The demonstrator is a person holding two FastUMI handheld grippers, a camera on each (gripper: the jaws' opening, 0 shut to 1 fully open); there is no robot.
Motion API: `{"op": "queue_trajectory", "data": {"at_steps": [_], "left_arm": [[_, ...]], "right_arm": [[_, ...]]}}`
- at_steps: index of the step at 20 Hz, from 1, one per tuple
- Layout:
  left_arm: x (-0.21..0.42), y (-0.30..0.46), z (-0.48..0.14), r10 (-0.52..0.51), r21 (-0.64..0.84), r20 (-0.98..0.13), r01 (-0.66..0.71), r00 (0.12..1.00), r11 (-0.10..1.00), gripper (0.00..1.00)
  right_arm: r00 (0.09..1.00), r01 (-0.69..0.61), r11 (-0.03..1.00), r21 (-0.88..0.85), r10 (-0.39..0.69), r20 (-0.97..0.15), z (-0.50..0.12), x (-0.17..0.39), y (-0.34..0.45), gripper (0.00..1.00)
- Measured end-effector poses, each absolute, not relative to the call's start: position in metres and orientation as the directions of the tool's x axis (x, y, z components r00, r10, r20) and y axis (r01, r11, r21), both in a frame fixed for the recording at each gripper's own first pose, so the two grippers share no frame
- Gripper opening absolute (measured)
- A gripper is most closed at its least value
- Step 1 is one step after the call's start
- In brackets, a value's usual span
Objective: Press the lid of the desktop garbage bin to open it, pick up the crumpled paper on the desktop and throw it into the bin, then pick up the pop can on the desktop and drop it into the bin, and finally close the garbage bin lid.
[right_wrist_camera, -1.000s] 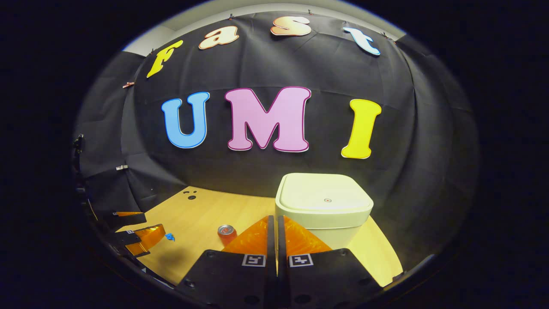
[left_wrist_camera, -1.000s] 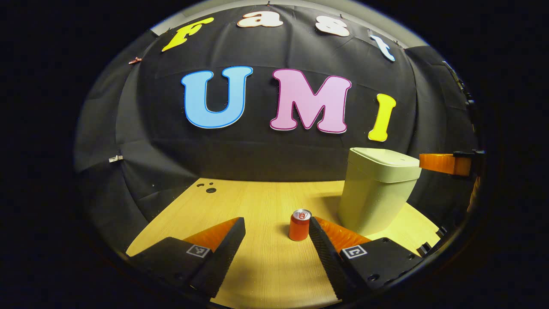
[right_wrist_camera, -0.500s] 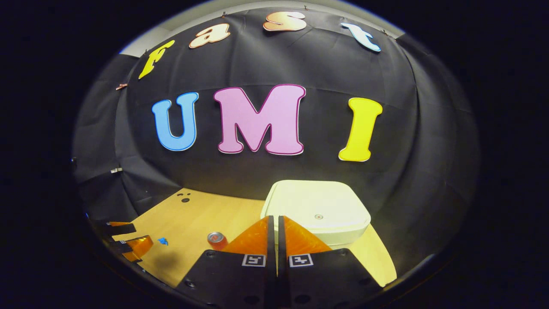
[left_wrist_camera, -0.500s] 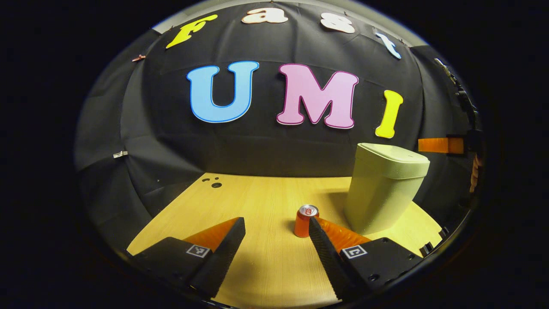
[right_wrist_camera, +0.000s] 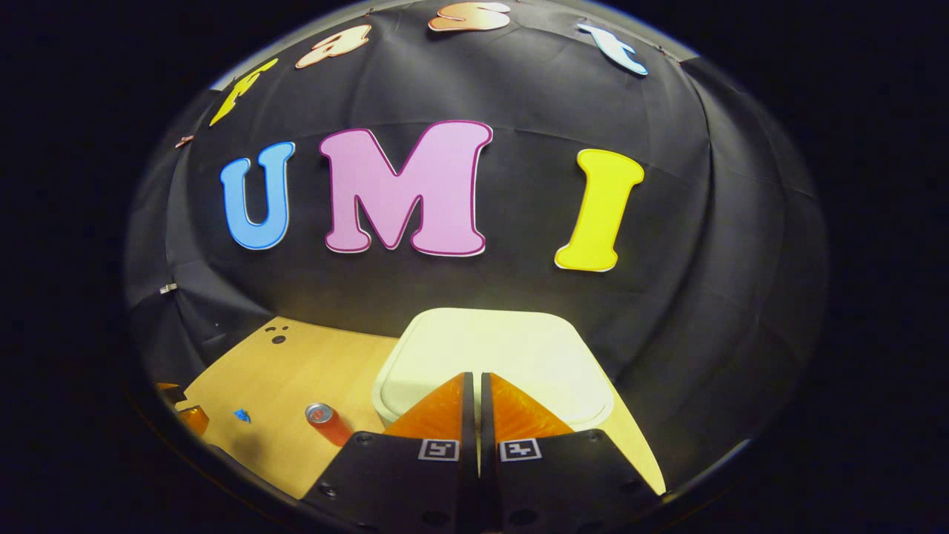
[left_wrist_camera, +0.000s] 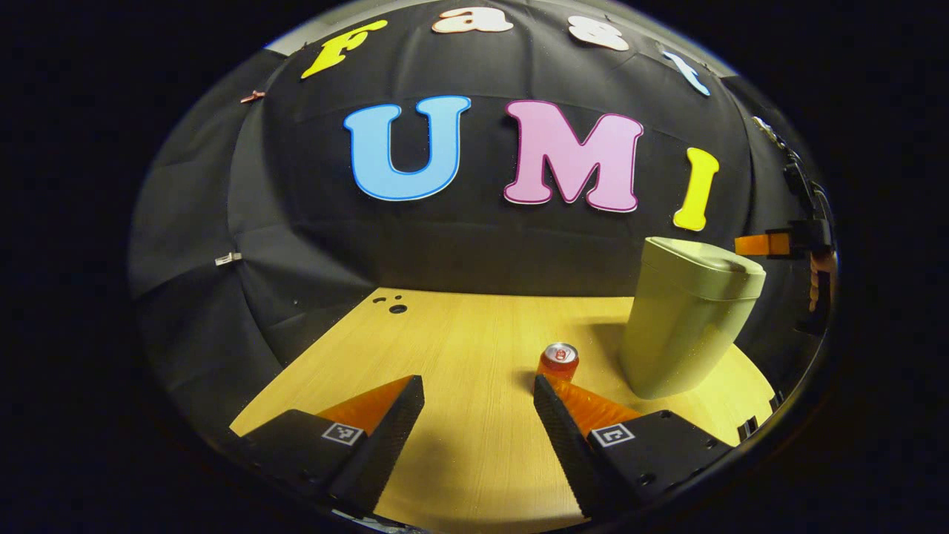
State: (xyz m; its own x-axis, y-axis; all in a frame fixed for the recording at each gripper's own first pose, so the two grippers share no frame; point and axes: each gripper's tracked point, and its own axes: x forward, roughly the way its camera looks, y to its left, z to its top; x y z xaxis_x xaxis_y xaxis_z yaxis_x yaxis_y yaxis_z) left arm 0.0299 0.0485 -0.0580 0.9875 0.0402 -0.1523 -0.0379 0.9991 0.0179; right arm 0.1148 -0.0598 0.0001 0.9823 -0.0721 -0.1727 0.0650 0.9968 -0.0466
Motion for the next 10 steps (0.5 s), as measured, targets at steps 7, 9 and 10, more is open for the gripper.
{"op": "queue_trajectory", "data": {"at_steps": [7, 9, 10], "left_arm": [[0.029, 0.053, -0.06, 0.05, 0.014, -0.156, -0.049, 0.987, 0.999, 0.96], [0.028, 0.051, -0.062, 0.04, 0.014, -0.162, -0.038, 0.986, 0.999, 0.95], [0.029, 0.049, -0.064, 0.036, 0.015, -0.163, -0.034, 0.986, 0.999, 0.96]], "right_arm": [[0.977, 0.088, 0.993, -0.084, -0.102, -0.186, -0.012, 0.117, -0.063, 0.05], [0.977, 0.091, 0.992, -0.082, -0.105, -0.185, -0.013, 0.117, -0.063, 0.05], [0.976, 0.091, 0.993, -0.076, -0.105, -0.192, -0.015, 0.116, -0.063, 0.05]]}}
